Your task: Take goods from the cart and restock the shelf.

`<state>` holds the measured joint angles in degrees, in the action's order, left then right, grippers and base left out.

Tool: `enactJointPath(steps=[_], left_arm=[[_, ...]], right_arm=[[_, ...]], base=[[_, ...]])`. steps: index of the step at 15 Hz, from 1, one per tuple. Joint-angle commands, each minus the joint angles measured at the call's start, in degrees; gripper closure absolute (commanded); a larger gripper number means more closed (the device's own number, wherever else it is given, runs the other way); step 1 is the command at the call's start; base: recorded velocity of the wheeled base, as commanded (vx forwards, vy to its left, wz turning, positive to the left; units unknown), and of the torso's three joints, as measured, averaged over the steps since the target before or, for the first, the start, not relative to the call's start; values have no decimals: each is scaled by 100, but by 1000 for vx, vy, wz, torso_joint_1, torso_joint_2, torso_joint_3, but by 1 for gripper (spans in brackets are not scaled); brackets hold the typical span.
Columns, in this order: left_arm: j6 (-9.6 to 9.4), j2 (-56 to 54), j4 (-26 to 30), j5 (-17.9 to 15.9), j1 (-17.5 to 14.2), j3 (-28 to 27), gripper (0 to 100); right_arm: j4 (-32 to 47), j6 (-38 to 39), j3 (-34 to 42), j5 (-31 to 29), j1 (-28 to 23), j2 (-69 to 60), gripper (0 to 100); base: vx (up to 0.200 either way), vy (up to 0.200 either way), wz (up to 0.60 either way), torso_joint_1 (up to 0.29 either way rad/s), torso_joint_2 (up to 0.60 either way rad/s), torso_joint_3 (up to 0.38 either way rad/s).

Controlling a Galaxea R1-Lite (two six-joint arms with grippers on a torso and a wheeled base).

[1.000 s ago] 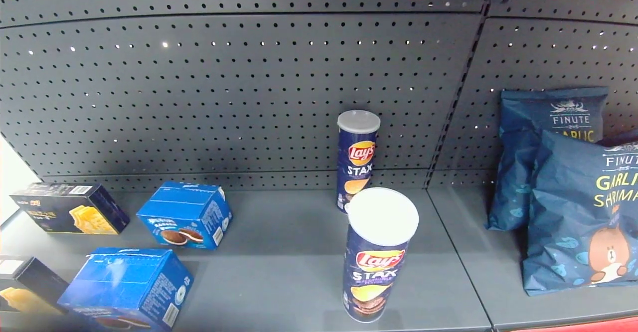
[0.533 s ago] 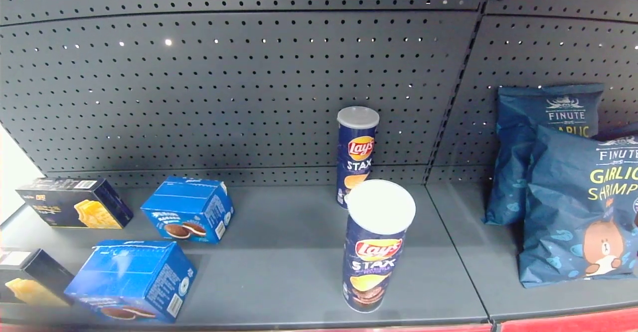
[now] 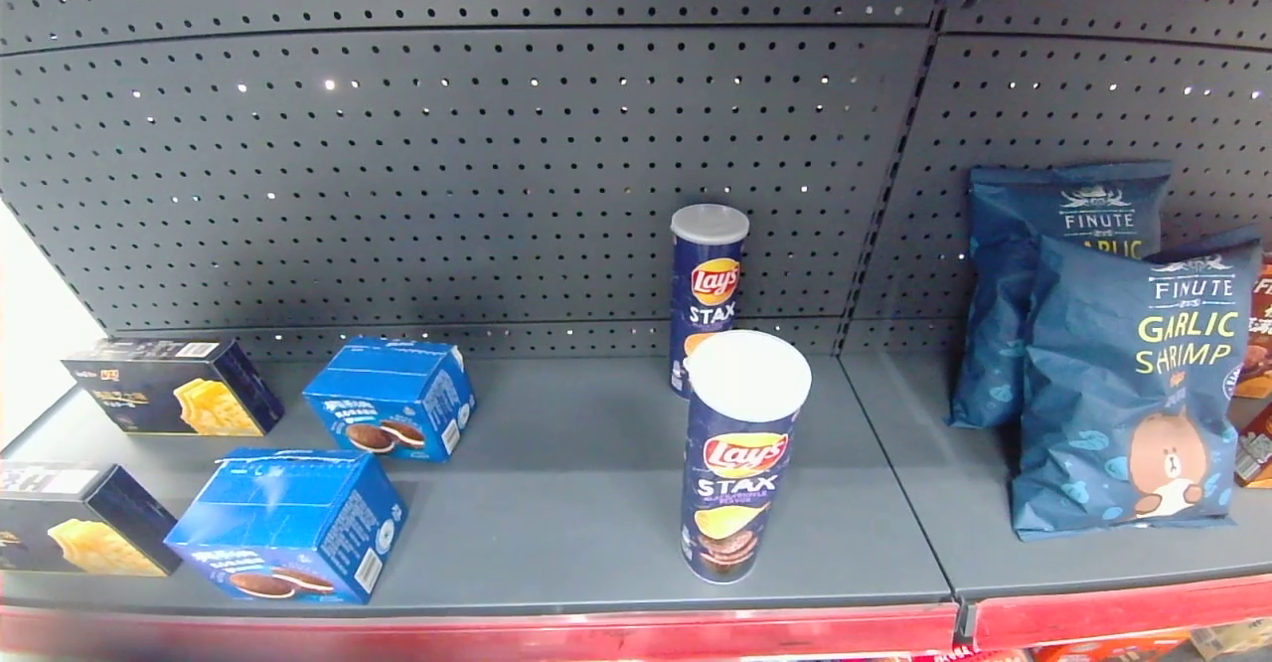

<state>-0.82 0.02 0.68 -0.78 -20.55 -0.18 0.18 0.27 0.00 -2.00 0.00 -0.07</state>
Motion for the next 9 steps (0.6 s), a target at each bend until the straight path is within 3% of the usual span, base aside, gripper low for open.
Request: enactJointPath(steps=[1,9], left_arm=[[-6,-2,2,-1,-1,1,0],[-6,-2,2,-10,-1,1,0]], right_arm=[[8,0,0,-2,0,7,0],[-1,0,0,-2,0,7,0]], base=[[0,0,0,0,0,0],[0,0,0,0,0,0]])
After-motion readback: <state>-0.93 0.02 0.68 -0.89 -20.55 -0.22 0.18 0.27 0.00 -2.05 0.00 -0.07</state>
